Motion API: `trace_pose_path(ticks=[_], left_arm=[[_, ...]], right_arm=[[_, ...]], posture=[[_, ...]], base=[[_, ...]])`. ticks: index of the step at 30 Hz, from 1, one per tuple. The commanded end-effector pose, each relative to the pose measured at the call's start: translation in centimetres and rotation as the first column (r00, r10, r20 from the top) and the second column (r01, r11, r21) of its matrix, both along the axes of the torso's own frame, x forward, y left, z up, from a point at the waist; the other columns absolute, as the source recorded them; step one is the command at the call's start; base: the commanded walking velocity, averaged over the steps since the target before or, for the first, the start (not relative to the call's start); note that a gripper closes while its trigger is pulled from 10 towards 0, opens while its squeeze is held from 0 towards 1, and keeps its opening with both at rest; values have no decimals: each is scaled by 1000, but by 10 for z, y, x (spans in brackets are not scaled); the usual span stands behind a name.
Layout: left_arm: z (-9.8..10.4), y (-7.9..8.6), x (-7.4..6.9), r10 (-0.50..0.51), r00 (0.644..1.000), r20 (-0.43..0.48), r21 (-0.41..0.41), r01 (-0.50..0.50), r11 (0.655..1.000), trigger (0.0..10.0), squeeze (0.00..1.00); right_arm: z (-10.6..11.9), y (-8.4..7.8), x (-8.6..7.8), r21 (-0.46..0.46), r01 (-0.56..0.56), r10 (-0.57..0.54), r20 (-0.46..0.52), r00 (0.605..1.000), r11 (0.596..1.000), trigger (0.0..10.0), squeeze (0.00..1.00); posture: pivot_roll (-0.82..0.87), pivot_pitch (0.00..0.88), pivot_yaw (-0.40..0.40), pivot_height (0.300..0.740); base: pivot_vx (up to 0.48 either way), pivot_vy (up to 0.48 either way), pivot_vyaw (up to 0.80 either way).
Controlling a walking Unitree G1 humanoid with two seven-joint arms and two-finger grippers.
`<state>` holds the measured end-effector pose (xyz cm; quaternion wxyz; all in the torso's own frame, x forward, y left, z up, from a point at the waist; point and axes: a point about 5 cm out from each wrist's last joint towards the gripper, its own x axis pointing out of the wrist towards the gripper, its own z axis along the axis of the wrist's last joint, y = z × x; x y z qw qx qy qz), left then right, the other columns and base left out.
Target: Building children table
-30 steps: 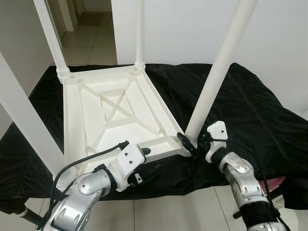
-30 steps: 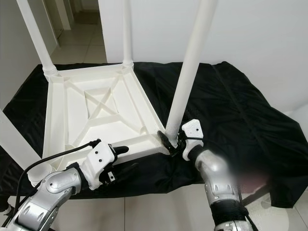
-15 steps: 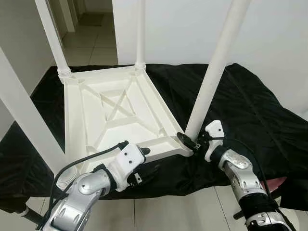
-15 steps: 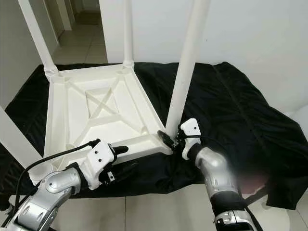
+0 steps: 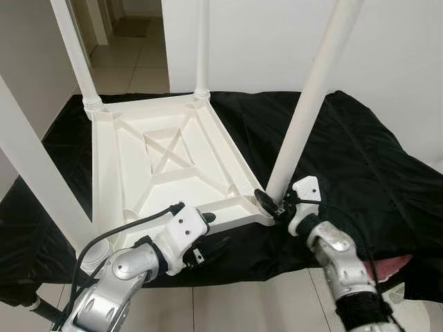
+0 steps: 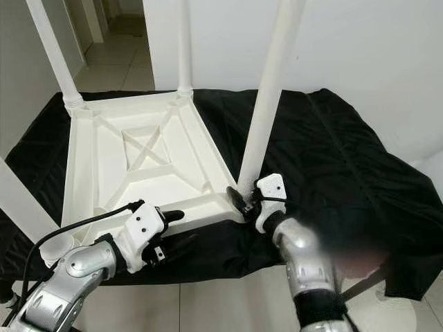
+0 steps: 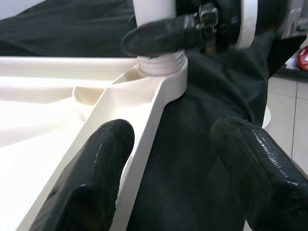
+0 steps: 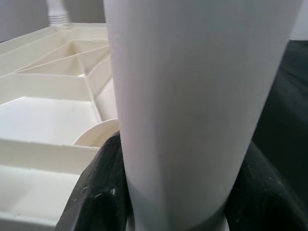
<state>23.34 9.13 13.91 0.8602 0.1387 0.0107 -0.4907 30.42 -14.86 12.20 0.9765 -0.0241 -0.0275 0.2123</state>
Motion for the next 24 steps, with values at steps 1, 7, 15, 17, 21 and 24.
trace_pose_path(ticks=[1,7,15,17,21,24], left_arm=[[0,0,1,23,1000,7,6,-23,1000,10000,0],[-1,-2,0,16,1000,0,4,-16,1000,10000,0],[0,-3,-1,18,1000,1,1,-18,1000,10000,0],[1,-3,-2,19,1000,1,-1,-19,1000,10000,0],[2,-1,-1,27,1000,1,-1,-27,1000,10000,0],[2,0,-1,30,1000,2,-3,-30,1000,10000,0]], right_arm=[[-9,-2,-2,-12,25,-25,-51,998,1000,10000,0],[-15,17,-13,32,244,-239,-117,964,969,10000,0],[-11,29,-13,67,459,-449,-126,885,886,10000,0],[-8,31,-12,83,456,-446,-122,887,886,10000,0],[3,31,-13,133,416,-407,-89,909,900,10000,90],[6,30,-14,143,384,-378,-66,924,912,10000,1000]], posture=[[3,18,2,740],[0,18,-2,740],[30,24,-18,740],[30,24,-18,740],[30,27,-20,740],[29,29,-19,740]], base=[[0,0,0],[0,0,0],[0,0,0],[0,0,0],[0,0,0],[0,0,0]])
